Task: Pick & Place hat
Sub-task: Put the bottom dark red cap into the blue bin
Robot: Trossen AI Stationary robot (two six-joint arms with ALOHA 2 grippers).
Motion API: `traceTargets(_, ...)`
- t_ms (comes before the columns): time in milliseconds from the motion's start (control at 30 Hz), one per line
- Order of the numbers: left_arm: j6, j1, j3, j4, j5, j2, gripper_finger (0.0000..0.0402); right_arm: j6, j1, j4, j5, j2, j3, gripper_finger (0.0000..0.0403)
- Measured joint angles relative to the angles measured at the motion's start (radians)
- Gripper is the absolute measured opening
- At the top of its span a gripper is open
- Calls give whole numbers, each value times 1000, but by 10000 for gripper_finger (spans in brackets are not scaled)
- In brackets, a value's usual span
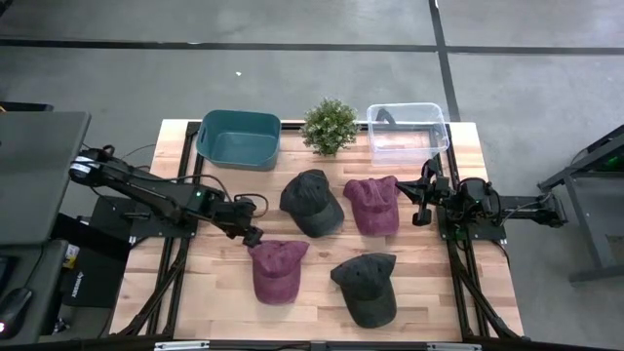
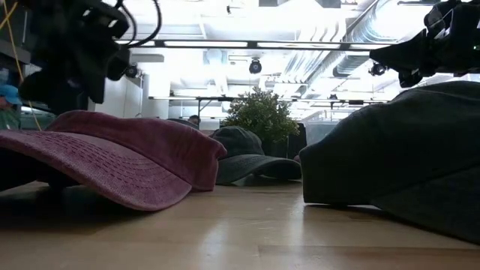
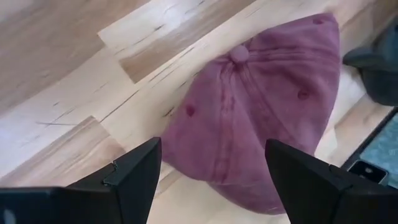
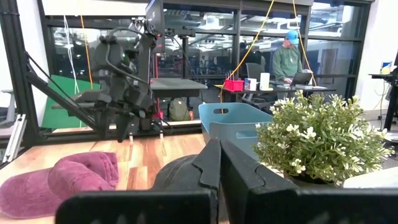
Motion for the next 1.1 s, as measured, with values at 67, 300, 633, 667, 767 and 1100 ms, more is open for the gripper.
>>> traceTargets(67, -12, 0, -57, -1, 1, -31, 278, 0, 0, -1, 0, 0, 0, 0)
traceTargets(300, -60, 0, -179, 122, 26, -88, 278, 0, 0, -2, 0, 0, 0, 0)
traceTargets(633, -72, 0, -309, 319, 50, -81, 278, 0, 0, -5, 0, 6, 0, 0)
traceTargets(667, -73, 0, -321, 355, 54, -82, 278, 0, 0, -5, 0, 6, 0, 0)
traceTargets(767, -73, 0, -354, 428, 57, -82, 278, 0, 0, -8, 0, 6, 0, 0)
traceTargets(1100, -65, 0, -410, 589, 53, -82, 278, 0, 0, -8, 0, 6, 0, 0)
